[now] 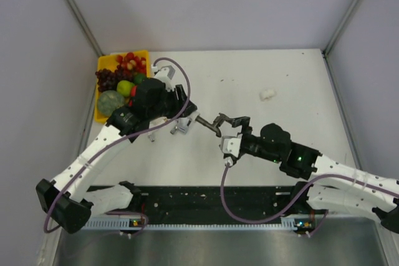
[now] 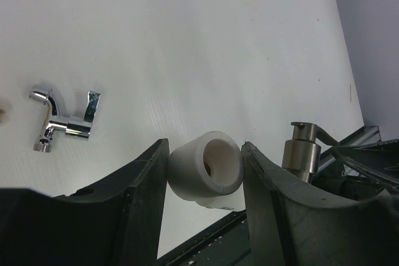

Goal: Install the water faucets

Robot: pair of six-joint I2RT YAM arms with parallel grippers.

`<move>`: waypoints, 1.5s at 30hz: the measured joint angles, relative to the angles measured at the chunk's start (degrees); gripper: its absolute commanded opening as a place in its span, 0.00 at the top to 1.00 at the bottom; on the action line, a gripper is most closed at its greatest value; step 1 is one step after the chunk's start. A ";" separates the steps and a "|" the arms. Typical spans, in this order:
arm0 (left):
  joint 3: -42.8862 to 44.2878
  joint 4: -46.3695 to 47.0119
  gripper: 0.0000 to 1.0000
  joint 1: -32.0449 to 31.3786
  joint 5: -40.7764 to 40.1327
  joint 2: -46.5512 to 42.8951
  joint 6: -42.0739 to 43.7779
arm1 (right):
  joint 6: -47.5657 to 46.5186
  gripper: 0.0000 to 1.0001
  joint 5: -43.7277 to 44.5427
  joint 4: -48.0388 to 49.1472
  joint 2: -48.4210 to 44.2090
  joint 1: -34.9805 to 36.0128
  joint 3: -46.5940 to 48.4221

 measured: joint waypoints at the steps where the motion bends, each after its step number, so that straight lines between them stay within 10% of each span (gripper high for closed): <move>1: 0.72 -0.20 1.00 0.44 0.79 0.70 0.11 | -0.37 0.06 0.37 0.02 0.42 0.00 -0.07; 16: 2.19 -1.11 1.00 1.38 9.55 2.05 -0.20 | -2.78 0.22 4.37 12.31 5.99 1.95 -2.93; 26: -6.71 6.88 1.00 1.38 6.05 -4.94 -2.95 | 21.68 1.00 5.77 27.32 8.02 1.99 -5.81; 41: -35.04 42.34 1.00 -0.37 2.82 -20.24 -4.35 | 102.90 1.00 22.69 59.76 14.34 1.64 -21.81; 45: -40.76 49.66 1.00 -0.42 1.42 -22.29 -3.04 | 117.94 0.73 23.17 61.24 17.97 1.55 -22.45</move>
